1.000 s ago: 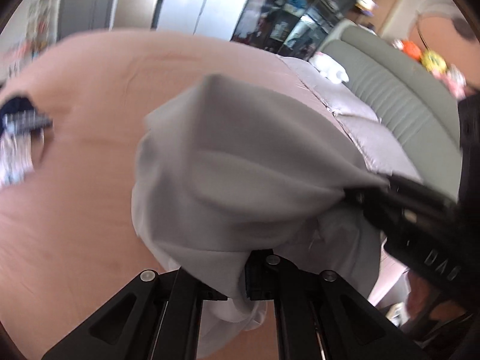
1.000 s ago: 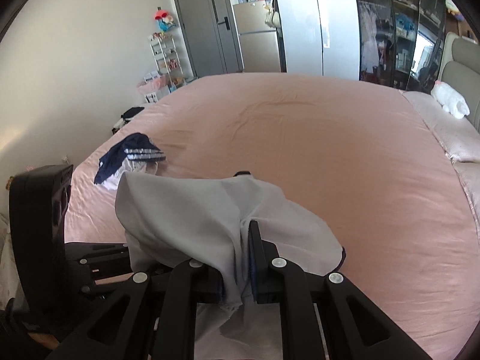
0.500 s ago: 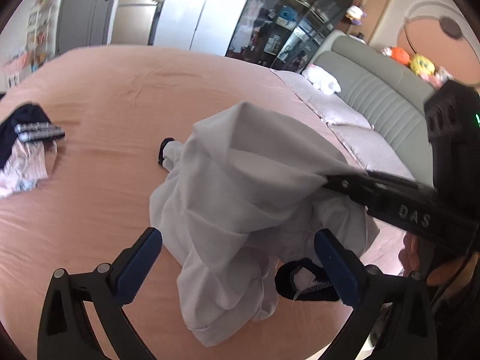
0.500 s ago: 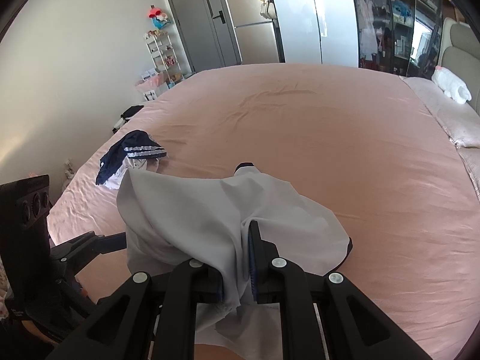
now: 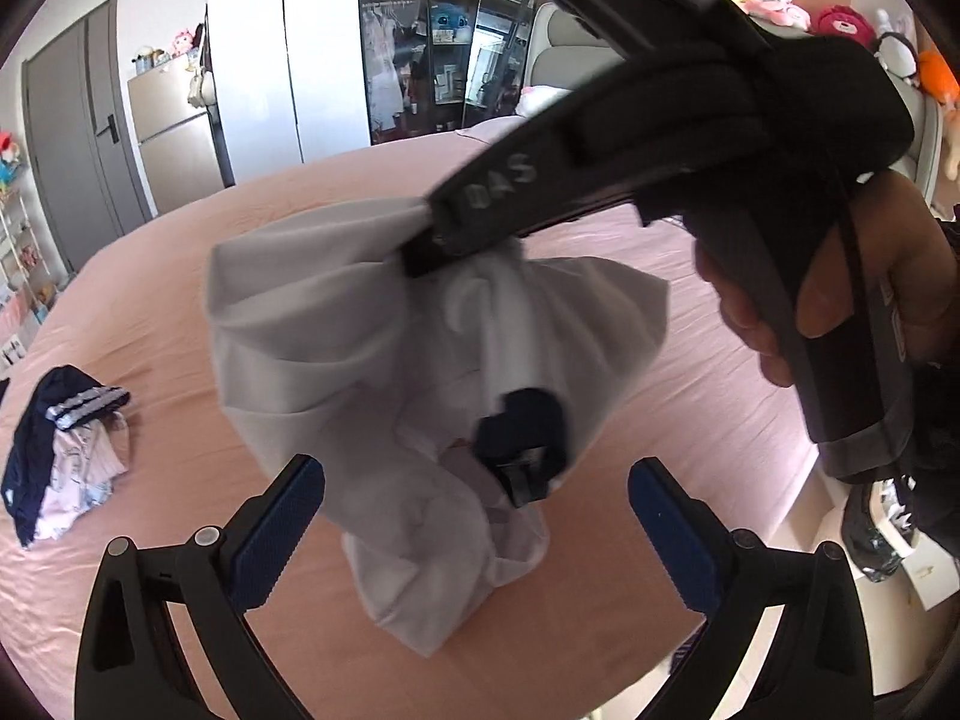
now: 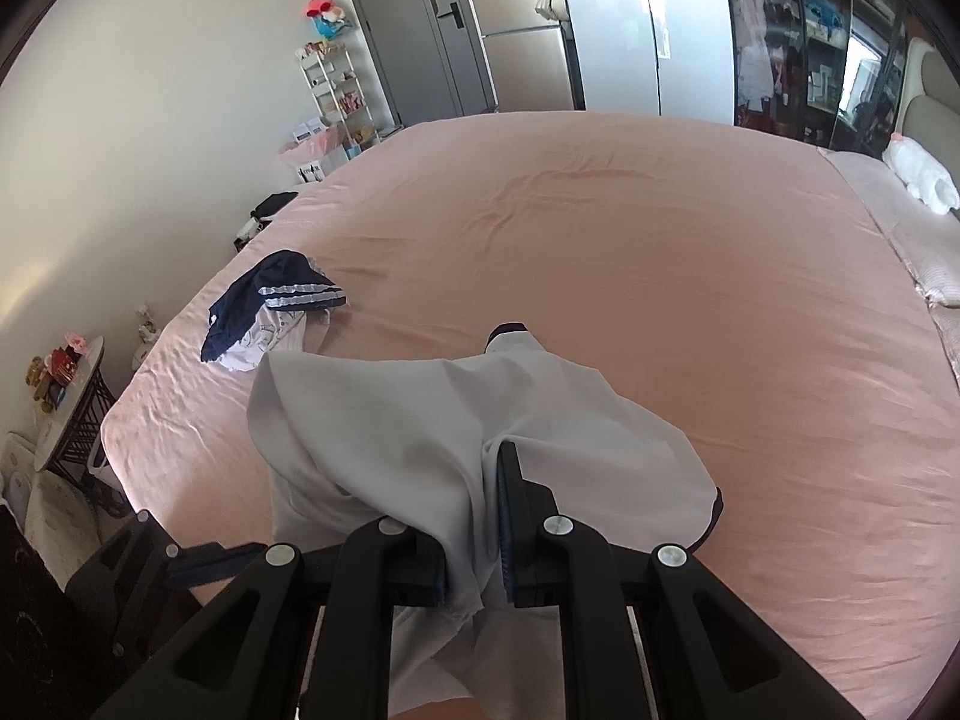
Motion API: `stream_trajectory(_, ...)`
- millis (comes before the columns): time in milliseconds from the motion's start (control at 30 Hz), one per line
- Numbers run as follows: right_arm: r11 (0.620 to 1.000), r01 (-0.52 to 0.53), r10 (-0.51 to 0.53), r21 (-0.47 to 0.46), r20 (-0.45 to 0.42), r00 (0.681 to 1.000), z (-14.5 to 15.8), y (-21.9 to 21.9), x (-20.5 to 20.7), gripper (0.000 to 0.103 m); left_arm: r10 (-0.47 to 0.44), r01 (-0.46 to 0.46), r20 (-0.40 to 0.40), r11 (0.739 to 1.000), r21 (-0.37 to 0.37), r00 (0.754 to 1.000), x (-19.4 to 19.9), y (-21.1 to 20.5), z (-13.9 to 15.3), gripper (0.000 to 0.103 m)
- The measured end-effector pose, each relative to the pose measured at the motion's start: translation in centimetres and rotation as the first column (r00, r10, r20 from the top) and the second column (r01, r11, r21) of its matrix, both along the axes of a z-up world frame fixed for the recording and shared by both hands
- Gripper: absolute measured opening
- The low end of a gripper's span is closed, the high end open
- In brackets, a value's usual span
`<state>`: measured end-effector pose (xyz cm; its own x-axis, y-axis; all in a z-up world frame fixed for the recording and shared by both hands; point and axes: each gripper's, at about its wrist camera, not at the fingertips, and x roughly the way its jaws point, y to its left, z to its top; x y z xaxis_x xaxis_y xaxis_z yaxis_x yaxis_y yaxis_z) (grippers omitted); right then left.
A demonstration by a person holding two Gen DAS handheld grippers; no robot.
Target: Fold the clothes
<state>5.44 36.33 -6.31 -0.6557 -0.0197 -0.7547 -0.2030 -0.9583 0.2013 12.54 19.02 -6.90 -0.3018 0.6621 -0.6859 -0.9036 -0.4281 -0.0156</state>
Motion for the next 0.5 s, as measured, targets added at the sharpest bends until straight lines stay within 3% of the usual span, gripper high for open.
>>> stream_trajectory(233,1.000,-0.001,0.001,-0.017,0.003,1.000,0.3,-0.1,0.0,0.010,0.067,-0.066,0.038,0.998,-0.024,0.997,-2.4,2.6,-1.8,0.103)
stream_trajectory(500,0.997,0.019,-0.020,-0.081,-0.005,1.000,0.4,1.1,0.3,0.011,0.073,-0.075,0.059,0.997,0.023,0.996,-3.8,3.1,-2.1,0.103)
